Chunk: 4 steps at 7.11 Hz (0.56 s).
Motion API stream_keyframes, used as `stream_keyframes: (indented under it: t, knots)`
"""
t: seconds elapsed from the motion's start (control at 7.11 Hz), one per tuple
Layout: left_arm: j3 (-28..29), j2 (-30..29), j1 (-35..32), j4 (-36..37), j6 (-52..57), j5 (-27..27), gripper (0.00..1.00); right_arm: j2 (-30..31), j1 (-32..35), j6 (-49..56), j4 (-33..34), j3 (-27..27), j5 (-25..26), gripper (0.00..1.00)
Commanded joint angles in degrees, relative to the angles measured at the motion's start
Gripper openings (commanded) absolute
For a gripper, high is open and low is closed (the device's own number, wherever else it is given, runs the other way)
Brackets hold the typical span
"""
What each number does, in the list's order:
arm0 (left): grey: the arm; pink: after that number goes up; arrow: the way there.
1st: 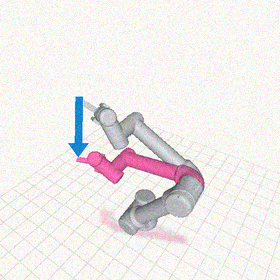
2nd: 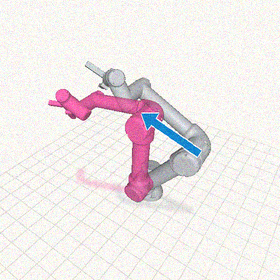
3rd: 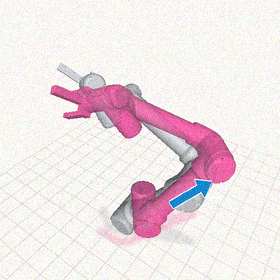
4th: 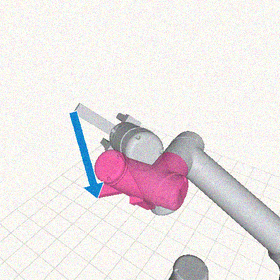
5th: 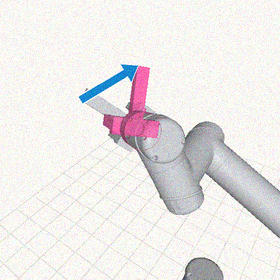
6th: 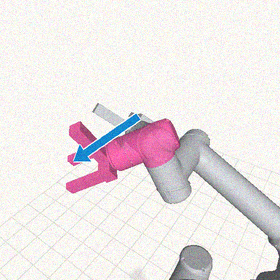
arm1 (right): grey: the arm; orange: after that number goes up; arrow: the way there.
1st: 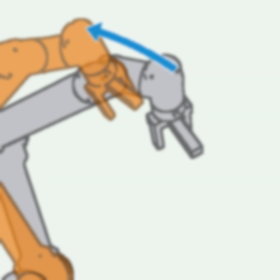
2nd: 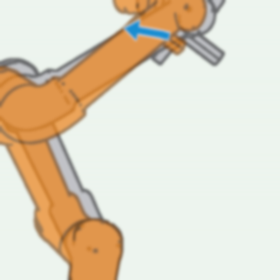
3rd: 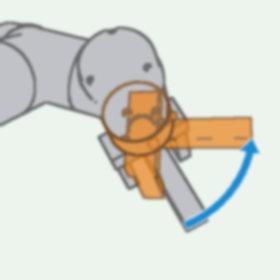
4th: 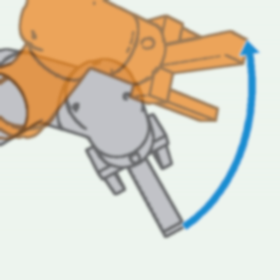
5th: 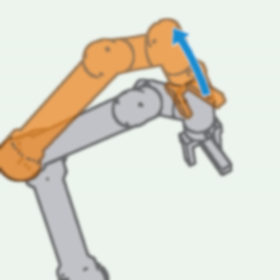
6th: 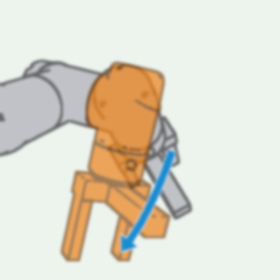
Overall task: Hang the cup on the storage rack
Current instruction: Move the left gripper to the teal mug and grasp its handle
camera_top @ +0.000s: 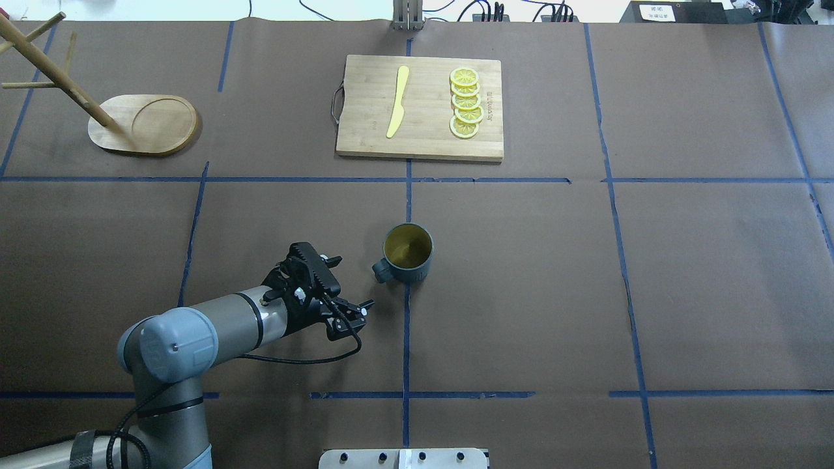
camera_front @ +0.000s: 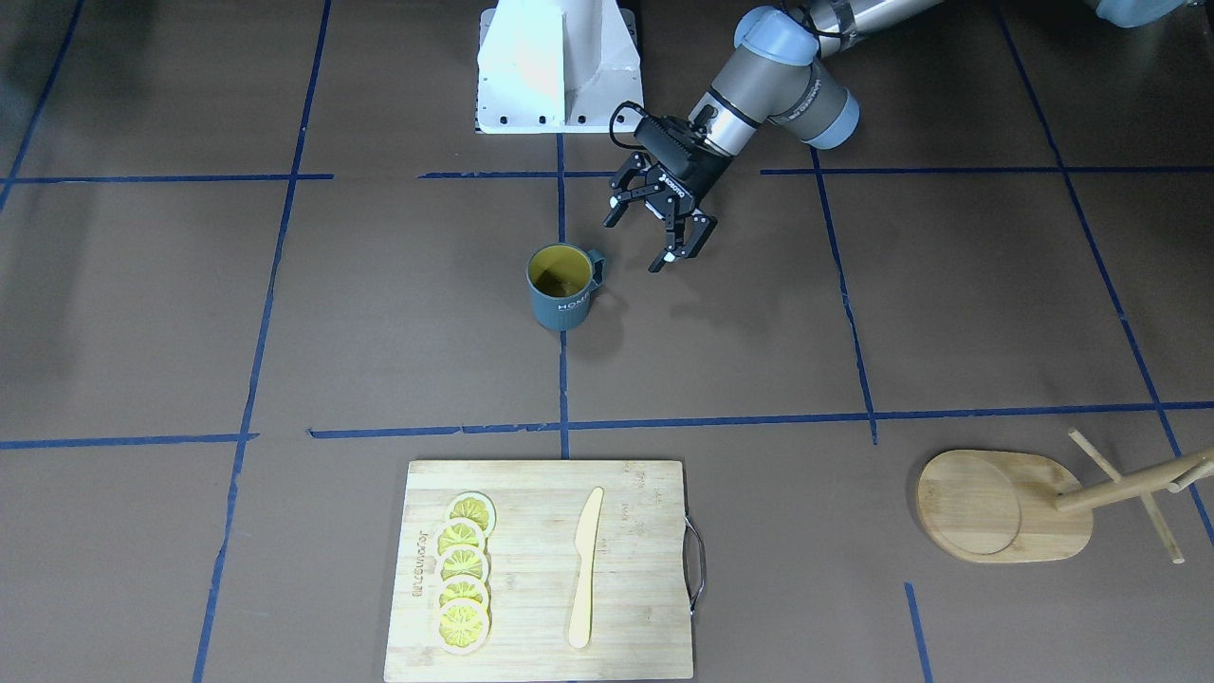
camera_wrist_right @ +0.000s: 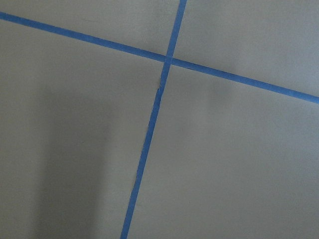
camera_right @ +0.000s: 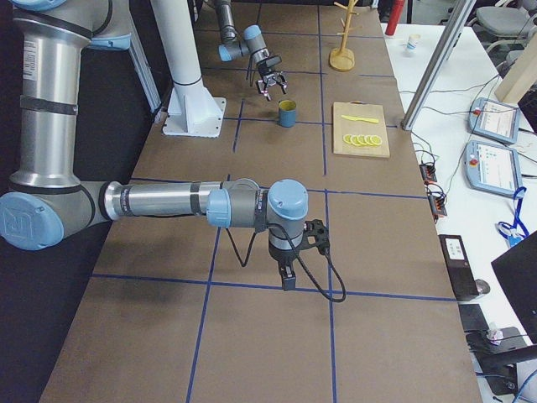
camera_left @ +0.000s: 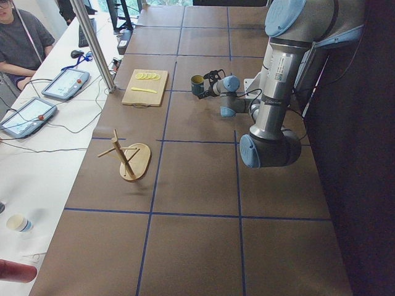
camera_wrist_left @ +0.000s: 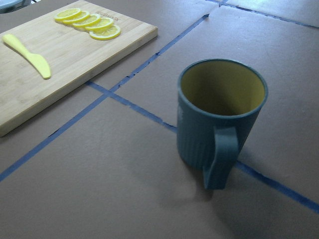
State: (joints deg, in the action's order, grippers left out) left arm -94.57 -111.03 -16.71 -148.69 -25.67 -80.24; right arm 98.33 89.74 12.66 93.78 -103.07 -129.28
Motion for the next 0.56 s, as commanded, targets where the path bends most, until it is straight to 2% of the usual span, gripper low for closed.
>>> stream_keyframes:
  t: [0.0,0.28,0.42]
  knots:
    - [4.7,-5.5,0.4,0.2,0.1,0.3,0.99,-0.1,0.0,0.0,0.0,0.1,0.1,1.00]
    - [6.1,-6.7,0.4,0.2,0.2,0.3,0.96,-0.1,0.0,0.0,0.0,0.1,0.1,1.00]
    - [6.2,-6.7,0.4,0.3,0.2,0.3,0.87,-0.1,0.0,0.0,0.0,0.1,0.1,1.00]
